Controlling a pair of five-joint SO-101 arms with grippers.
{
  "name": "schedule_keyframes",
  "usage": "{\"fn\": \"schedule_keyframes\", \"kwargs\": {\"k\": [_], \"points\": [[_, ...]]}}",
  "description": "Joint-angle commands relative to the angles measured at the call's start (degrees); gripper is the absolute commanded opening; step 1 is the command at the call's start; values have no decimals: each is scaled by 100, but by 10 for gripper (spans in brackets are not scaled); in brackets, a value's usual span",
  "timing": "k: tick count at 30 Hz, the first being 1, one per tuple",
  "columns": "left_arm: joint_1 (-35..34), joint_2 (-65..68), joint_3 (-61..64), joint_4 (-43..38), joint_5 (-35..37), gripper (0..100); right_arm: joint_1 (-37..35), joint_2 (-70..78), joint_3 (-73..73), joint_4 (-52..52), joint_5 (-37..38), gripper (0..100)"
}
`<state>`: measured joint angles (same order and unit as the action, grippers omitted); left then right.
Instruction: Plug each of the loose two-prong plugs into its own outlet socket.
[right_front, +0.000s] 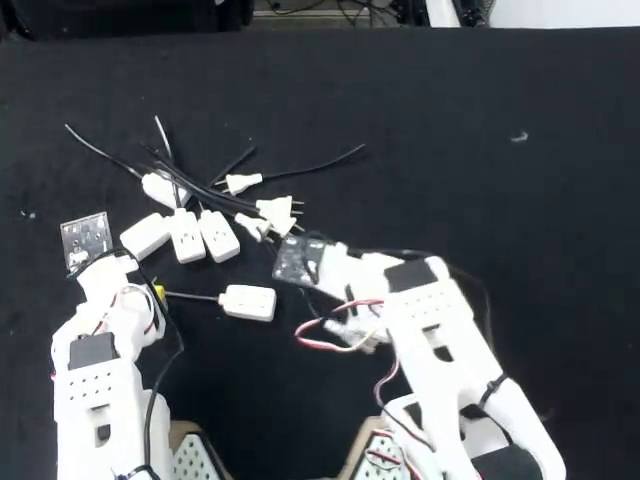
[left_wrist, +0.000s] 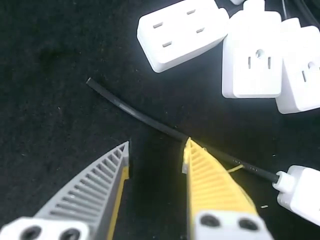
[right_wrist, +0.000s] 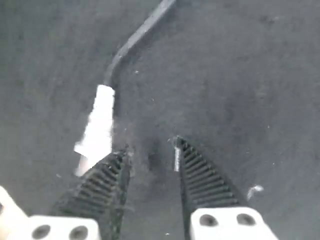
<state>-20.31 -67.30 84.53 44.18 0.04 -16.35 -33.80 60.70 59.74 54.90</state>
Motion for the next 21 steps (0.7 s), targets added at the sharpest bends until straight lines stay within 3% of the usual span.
{"fn": "schedule_keyframes", "kwargs": {"k": [1,5,10,21], "points": [[-66,-70,-92,0,35,180,-114,-189,-514,88,-1090,142],[-66,-70,-92,0,35,180,-527,-171,-453,202,-1512,253],[-66,-70,-92,0,35,180,-1785,-189,-303,457,-1389,239],[-66,-70,-92,0,35,180,-1855,-163,646,-774,-1345,230]]}}
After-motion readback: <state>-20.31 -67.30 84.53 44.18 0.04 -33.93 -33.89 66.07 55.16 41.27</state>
